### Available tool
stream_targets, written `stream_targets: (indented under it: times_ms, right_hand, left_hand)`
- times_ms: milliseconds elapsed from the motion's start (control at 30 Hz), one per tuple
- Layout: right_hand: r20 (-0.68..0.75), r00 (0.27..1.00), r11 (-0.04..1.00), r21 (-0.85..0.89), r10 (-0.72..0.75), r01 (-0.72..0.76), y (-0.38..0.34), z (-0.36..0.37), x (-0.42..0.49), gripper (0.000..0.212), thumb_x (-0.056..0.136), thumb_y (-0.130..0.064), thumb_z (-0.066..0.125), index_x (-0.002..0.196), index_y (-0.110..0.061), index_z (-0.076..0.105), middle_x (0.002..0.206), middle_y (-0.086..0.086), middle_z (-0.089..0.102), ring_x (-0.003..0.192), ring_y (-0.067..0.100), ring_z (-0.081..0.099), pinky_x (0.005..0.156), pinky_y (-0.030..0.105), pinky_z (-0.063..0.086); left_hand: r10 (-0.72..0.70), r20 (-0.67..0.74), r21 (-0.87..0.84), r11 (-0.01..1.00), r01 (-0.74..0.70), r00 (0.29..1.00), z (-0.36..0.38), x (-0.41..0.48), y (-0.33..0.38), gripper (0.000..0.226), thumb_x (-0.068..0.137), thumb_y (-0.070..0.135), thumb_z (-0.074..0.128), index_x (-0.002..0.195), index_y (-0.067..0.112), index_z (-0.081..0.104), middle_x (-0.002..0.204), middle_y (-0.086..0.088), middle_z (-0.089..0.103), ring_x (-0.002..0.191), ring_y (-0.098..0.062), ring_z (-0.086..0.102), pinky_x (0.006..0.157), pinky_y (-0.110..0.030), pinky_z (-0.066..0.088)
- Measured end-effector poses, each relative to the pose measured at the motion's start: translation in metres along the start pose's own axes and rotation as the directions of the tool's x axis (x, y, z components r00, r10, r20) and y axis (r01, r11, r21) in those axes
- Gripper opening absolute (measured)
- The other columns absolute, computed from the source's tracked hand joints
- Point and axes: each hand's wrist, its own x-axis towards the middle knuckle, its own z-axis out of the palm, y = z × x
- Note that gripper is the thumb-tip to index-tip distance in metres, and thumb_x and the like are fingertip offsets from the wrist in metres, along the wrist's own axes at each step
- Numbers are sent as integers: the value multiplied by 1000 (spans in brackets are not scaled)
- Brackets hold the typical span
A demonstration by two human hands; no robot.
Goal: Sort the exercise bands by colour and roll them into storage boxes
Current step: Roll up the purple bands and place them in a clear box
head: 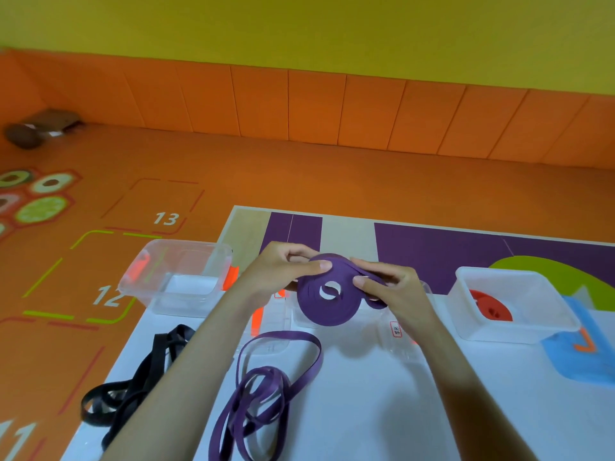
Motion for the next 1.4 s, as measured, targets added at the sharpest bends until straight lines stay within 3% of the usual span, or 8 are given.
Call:
stream_targets:
  times_ms: [133,333,567,733,900,1000,1200,1400]
  right_hand:
    - [31,997,990,116,74,-77,7,15,-2,31,105,-34,56,133,-38,67,128,-14,73,117,7,69,93,31,60]
    - [-381,923,990,142,55,-1,39,35,-5,10,100,-26,69,110,-26,68,114,5,72,107,30,72,77,41,63]
    - [-244,950,963,234,193,-136,64,33,-15,38,98,-23,71,136,-30,67,126,5,73,114,24,72,83,45,65]
    - [-320,921,970,166,224,-179,82,25,-17,50,87,-6,82,132,-24,70,114,6,75,103,20,75,75,40,66]
    - [-409,876,967,94,256,-239,110,11,-2,44,84,-4,83,122,-24,75,105,7,79,96,24,77,74,44,66]
    - [-418,874,967,56,249,-249,120,4,17,40,83,-4,84,118,-22,76,97,5,80,87,17,78,67,35,65]
    - [-265,869,908,171,417,-384,152,-19,98,35,86,2,80,119,-8,75,101,17,78,90,26,78,74,42,65]
    - [-192,808,830,166,557,-533,206,-29,169,38,84,5,81,121,1,72,106,24,76,93,42,75,88,56,62]
  left_hand:
    - [-60,-112,-242,970,31,992,11,0,-18,25,89,28,82,110,14,80,95,-7,80,80,-20,74,71,-35,59]
    - [-212,-197,-470,877,98,957,30,-3,-44,30,90,30,81,114,12,79,94,-5,78,79,-18,71,71,-32,60]
    - [-327,-269,-622,777,96,906,43,3,-74,26,88,29,85,107,12,81,94,-6,79,86,-21,73,77,-35,64]
    - [-418,-253,-654,739,165,872,58,13,-97,27,90,31,82,109,12,80,103,-9,80,92,-22,73,93,-45,60]
    - [-423,-258,-589,781,206,868,64,31,-114,33,94,26,79,117,4,69,102,-13,80,89,-23,74,87,-47,61]
    - [-403,-256,-520,824,226,879,58,50,-117,38,93,21,80,119,8,56,102,-13,80,90,-26,77,85,-46,62]
    - [-269,-384,-54,962,269,883,35,129,-135,32,86,17,85,97,10,56,99,-8,70,93,-24,72,85,-46,62]
    - [-323,-373,296,847,442,870,31,209,-172,43,84,19,85,107,15,48,93,-9,75,89,-28,68,71,-29,46]
